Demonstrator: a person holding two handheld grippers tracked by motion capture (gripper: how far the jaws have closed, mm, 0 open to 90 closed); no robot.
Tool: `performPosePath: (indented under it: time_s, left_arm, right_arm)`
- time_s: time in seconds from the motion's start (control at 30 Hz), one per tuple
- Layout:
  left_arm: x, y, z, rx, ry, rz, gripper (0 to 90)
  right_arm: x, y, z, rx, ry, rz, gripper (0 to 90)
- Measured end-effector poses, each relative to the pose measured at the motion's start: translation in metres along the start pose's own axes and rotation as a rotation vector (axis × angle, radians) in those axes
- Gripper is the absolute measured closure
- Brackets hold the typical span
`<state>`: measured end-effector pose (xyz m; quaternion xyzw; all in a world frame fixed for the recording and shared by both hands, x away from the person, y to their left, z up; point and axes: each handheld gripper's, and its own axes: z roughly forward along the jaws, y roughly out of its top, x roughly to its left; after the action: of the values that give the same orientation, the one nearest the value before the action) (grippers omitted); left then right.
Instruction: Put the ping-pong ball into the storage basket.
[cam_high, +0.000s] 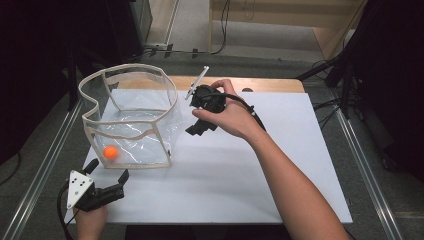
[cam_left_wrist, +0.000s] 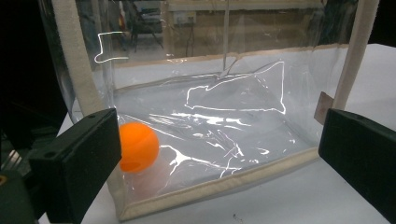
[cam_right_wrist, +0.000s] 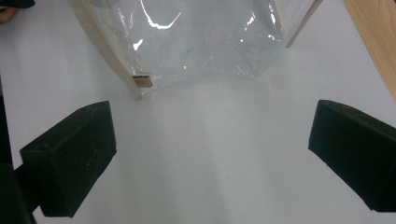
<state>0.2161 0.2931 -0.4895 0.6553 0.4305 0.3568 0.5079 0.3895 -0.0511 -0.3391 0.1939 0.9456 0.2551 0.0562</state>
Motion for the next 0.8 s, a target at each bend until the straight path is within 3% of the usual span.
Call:
performPosePath:
  time_s: [0.8]
  left_arm:
    - [-0.001, 0.000, 0.000, 0.002, 0.000, 0.008, 0.0]
  right_arm:
    - [-0.002, -0.037, 0.009, -0.013, -0.006, 0.022, 0.0]
